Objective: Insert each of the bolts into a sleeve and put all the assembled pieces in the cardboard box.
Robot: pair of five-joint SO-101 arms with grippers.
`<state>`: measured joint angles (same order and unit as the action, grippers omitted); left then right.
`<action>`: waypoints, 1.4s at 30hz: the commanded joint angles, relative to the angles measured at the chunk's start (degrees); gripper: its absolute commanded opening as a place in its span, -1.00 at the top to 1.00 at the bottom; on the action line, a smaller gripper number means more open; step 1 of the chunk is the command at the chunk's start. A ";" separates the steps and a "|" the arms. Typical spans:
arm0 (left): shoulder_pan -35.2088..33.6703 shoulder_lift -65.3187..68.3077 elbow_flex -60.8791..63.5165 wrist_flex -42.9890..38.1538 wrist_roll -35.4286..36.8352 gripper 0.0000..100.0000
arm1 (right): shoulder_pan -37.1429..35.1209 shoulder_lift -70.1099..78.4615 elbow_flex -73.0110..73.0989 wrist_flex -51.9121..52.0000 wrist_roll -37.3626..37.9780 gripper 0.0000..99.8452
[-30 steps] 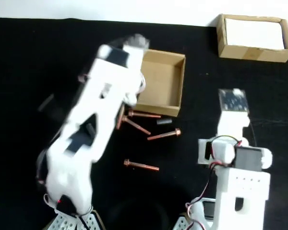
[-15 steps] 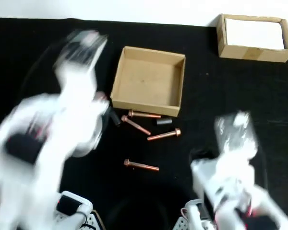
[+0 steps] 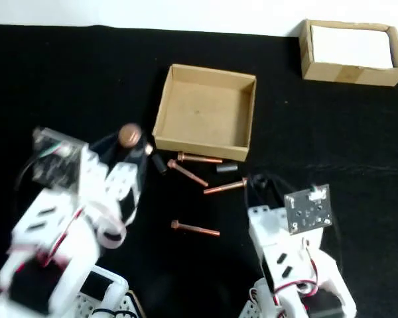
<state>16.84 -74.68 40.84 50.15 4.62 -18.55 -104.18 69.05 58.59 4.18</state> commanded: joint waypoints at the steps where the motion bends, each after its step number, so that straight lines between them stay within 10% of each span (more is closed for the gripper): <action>1: 4.44 4.62 -1.54 -7.47 0.35 0.98 | -0.13 -0.22 4.62 -10.77 -6.95 0.99; 17: 17.98 40.66 -23.87 -13.45 7.30 0.98 | -5.49 -0.22 18.95 -30.11 -14.07 0.99; 42: 18.68 41.80 -24.75 -5.98 7.21 0.98 | -5.41 -0.22 19.12 -30.11 -13.80 0.99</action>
<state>36.00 -32.31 19.38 43.47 11.65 -23.91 -103.91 88.40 29.76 -9.71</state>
